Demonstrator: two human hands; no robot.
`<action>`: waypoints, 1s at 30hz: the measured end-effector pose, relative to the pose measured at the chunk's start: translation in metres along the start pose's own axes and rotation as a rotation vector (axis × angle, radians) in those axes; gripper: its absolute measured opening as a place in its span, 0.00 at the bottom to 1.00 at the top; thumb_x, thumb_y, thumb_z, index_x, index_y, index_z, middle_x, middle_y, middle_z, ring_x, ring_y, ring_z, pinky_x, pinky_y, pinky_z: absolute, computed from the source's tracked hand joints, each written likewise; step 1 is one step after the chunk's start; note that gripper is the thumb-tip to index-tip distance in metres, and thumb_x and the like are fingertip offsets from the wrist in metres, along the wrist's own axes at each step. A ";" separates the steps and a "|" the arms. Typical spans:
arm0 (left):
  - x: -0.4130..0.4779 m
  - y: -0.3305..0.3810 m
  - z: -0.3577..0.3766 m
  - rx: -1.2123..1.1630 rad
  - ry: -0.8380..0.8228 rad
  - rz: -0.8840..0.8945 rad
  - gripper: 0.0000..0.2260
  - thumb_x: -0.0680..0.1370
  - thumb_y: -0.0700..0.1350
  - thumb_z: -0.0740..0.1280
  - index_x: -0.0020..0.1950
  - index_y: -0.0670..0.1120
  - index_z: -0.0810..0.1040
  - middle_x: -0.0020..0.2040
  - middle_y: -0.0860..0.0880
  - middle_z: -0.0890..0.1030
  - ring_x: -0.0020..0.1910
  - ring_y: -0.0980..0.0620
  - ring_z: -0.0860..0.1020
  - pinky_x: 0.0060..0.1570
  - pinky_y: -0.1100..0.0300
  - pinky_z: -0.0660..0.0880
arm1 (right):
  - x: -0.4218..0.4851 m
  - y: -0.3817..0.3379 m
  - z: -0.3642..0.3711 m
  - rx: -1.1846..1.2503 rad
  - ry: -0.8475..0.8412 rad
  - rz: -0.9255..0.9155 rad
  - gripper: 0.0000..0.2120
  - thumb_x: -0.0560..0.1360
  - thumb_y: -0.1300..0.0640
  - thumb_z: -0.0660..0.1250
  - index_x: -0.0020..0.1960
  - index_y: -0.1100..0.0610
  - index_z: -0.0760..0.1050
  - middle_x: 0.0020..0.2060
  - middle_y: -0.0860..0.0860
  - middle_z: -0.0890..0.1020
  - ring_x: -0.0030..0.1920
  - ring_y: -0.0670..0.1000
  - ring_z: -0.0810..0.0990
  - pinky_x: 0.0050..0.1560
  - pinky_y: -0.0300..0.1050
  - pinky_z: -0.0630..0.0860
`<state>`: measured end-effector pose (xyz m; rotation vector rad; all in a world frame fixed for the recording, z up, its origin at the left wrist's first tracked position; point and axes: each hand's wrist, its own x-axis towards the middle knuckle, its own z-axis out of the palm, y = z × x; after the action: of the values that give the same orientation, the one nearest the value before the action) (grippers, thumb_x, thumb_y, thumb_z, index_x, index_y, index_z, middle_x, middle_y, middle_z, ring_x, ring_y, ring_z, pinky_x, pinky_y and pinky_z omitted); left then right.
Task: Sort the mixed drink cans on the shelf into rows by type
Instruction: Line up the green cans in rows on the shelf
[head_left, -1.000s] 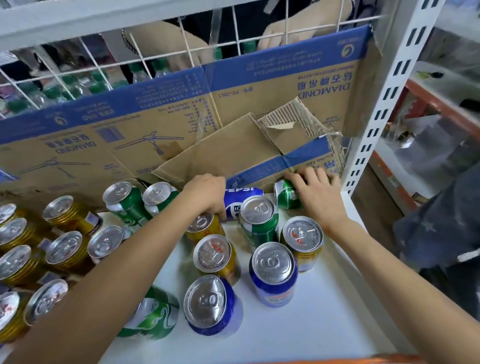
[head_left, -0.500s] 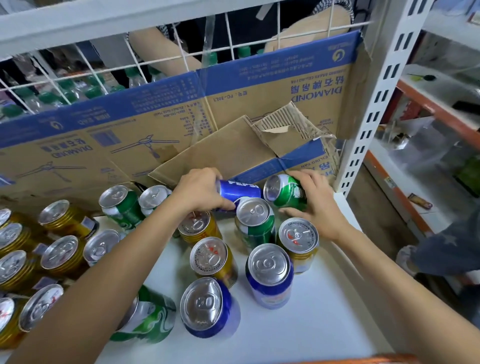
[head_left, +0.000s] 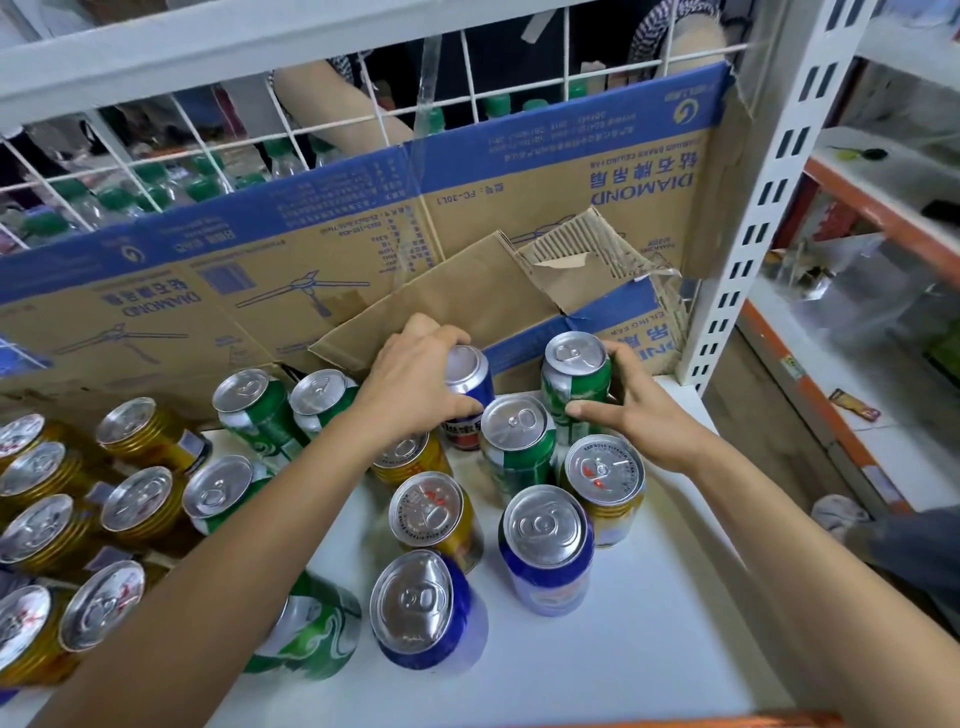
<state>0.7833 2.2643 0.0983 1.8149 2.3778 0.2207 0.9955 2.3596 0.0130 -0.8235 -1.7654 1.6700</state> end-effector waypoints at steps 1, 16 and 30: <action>0.000 0.000 -0.001 0.023 -0.006 0.012 0.34 0.67 0.54 0.76 0.69 0.51 0.68 0.64 0.47 0.68 0.61 0.45 0.71 0.59 0.54 0.68 | 0.000 0.001 -0.001 -0.004 -0.001 0.002 0.27 0.71 0.69 0.70 0.62 0.51 0.64 0.56 0.50 0.75 0.54 0.43 0.75 0.57 0.38 0.74; -0.020 0.000 -0.034 -0.067 0.132 -0.005 0.31 0.64 0.56 0.78 0.64 0.60 0.70 0.59 0.49 0.69 0.56 0.49 0.72 0.55 0.56 0.69 | -0.015 -0.054 -0.013 -0.451 0.169 -0.177 0.28 0.72 0.57 0.72 0.68 0.56 0.68 0.61 0.46 0.74 0.63 0.44 0.72 0.68 0.42 0.67; -0.047 -0.018 -0.048 -1.302 0.029 -0.194 0.19 0.72 0.50 0.68 0.62 0.51 0.73 0.57 0.48 0.80 0.50 0.52 0.82 0.47 0.55 0.80 | 0.007 -0.131 0.035 -0.627 -0.143 -0.477 0.35 0.67 0.53 0.76 0.70 0.53 0.66 0.62 0.46 0.74 0.59 0.44 0.76 0.56 0.41 0.77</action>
<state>0.7692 2.2127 0.1427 0.9088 1.5976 1.3509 0.9573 2.3379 0.1419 -0.4685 -2.4008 0.8873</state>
